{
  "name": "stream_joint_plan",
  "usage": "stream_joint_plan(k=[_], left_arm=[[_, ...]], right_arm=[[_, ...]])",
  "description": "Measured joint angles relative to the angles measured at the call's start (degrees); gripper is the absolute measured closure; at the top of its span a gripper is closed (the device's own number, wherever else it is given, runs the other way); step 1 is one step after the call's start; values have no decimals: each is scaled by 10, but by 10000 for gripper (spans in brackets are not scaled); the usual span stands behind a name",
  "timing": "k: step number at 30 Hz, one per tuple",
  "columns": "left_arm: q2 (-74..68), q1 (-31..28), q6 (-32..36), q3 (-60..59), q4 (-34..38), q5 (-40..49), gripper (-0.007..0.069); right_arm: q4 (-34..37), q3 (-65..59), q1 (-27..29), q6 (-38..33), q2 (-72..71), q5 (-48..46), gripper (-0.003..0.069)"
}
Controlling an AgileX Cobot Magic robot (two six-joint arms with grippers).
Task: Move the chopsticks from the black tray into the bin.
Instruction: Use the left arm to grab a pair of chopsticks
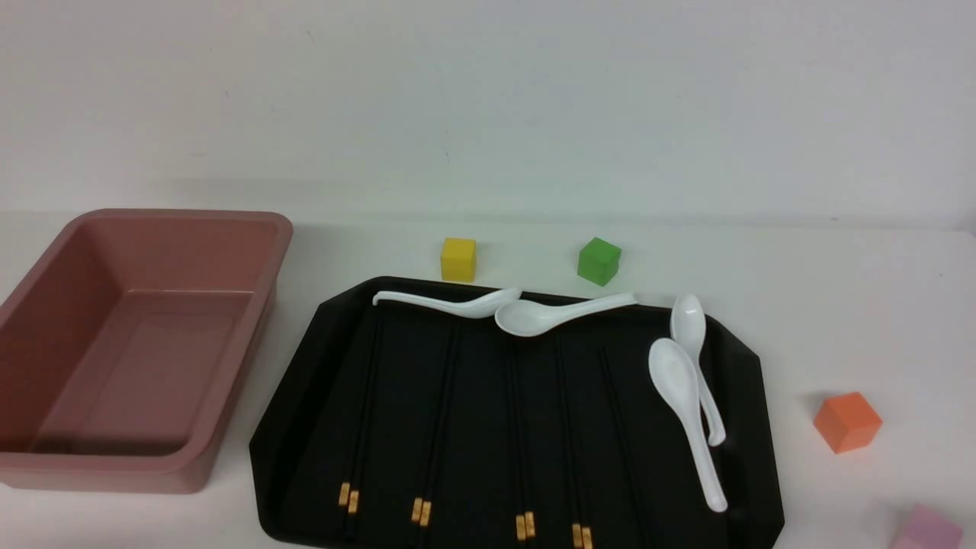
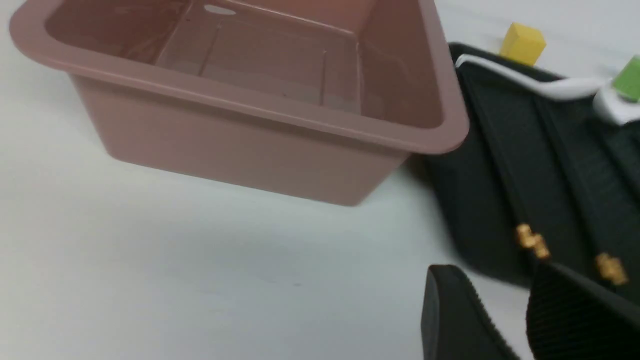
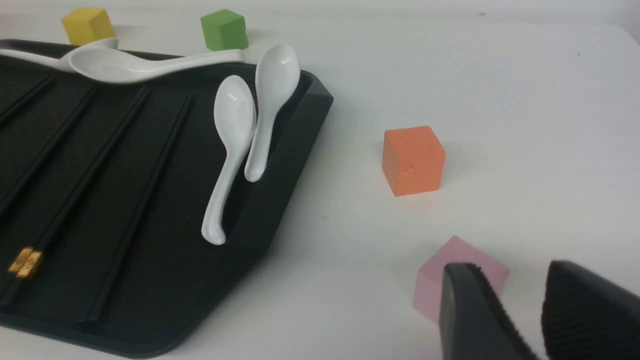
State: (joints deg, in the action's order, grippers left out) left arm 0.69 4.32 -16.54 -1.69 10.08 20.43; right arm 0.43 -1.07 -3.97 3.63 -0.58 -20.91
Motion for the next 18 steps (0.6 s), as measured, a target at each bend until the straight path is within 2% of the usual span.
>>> stream_joint_plan(k=[2,5,6,8,10,11,13,15,18], left_arm=[[0,0,-52,0,77,-10,385],[0,0,-190,0,308,-29,385],[0,0,-212,0,349,-35,385],[0,0,-268,0,481,-52,385],[0,0,-296,0,577,-76,385],[0,0,-297,0,585,-79,385],[0,0,-304,0,666,-121,385],[0,0,-306,0,705,-154,385],[0,0,-306,0,728,-196,385]], right_arm=[[0,0,0,0,0,0,419],[0,0,0,0,0,0,419],[0,0,0,0,0,0,419],[0,0,0,0,0,0,419],[0,0,0,0,0,0,419],[0,0,0,0,0,0,419],[0,0,0,0,0,0,419],[0,0,0,0,0,0,419],[0,0,0,0,0,0,419]])
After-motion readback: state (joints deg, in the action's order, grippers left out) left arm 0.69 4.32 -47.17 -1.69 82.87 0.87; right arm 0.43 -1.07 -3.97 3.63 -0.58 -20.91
